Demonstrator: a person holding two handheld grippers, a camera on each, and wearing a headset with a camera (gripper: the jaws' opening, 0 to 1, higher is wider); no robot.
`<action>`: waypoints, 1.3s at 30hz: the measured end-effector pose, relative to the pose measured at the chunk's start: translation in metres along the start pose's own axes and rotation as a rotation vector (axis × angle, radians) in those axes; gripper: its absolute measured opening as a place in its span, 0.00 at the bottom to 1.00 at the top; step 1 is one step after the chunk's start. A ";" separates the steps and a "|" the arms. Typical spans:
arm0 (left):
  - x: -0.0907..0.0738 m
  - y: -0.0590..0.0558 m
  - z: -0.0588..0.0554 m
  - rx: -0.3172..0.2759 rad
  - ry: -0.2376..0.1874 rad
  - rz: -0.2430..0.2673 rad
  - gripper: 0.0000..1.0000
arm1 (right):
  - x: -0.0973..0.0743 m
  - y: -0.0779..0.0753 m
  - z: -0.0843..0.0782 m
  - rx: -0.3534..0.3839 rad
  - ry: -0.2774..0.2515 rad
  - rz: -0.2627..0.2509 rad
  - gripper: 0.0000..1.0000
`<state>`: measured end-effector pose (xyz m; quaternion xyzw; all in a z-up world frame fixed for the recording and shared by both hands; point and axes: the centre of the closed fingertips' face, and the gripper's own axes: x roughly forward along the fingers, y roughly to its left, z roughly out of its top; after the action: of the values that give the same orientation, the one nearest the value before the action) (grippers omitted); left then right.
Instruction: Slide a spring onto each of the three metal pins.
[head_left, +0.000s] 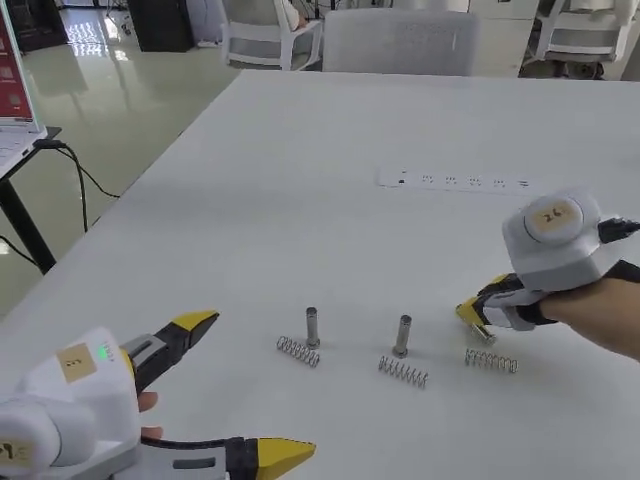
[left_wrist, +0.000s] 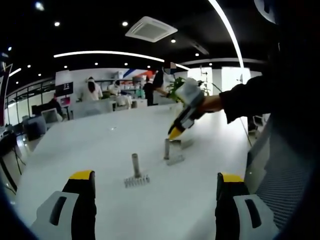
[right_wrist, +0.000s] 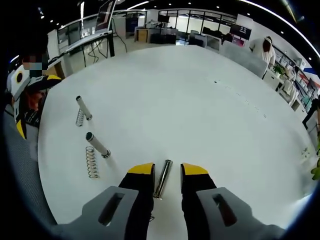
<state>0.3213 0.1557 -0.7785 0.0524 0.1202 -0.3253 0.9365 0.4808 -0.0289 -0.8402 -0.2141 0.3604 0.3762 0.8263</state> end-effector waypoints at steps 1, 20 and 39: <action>0.000 0.000 0.000 0.000 0.000 0.000 0.98 | 0.002 -0.001 -0.001 0.003 0.007 0.002 0.17; 0.000 0.000 0.000 0.001 0.000 0.000 0.97 | 0.019 -0.002 -0.010 0.047 0.097 -0.010 0.08; 0.000 0.000 0.002 0.003 -0.005 0.000 0.96 | 0.013 0.004 -0.012 0.135 0.112 -0.004 0.05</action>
<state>0.3214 0.1552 -0.7770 0.0530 0.1176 -0.3256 0.9367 0.4782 -0.0274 -0.8578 -0.1795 0.4302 0.3369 0.8181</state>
